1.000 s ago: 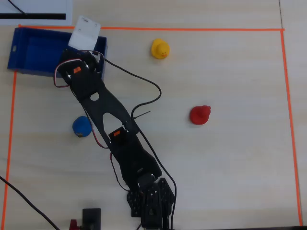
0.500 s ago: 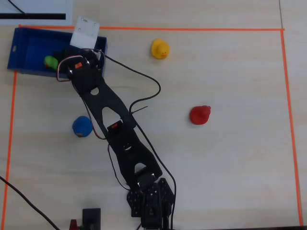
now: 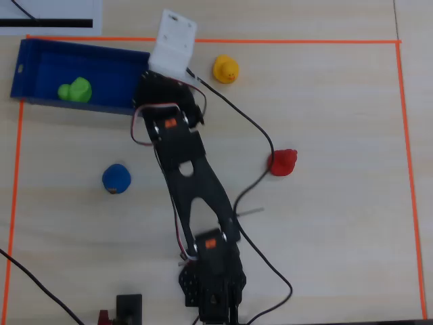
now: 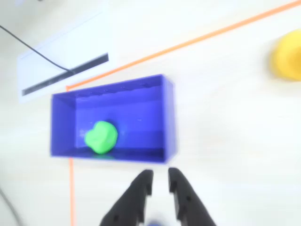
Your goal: Grasp green duck and put it into box.
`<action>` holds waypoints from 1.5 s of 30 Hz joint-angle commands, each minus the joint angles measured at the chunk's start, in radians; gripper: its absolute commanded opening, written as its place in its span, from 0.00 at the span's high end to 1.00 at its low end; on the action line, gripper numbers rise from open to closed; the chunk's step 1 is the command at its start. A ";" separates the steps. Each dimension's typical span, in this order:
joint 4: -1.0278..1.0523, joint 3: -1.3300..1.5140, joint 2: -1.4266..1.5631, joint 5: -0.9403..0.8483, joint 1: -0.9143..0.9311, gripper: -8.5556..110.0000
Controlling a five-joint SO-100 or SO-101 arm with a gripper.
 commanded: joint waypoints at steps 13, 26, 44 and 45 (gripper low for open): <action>-0.199 1.422 1.178 -0.265 0.252 0.93; 0.449 1.430 1.431 -0.328 0.272 0.93; 0.451 1.430 1.430 -0.328 0.287 0.92; 0.451 1.430 1.430 -0.328 0.287 0.92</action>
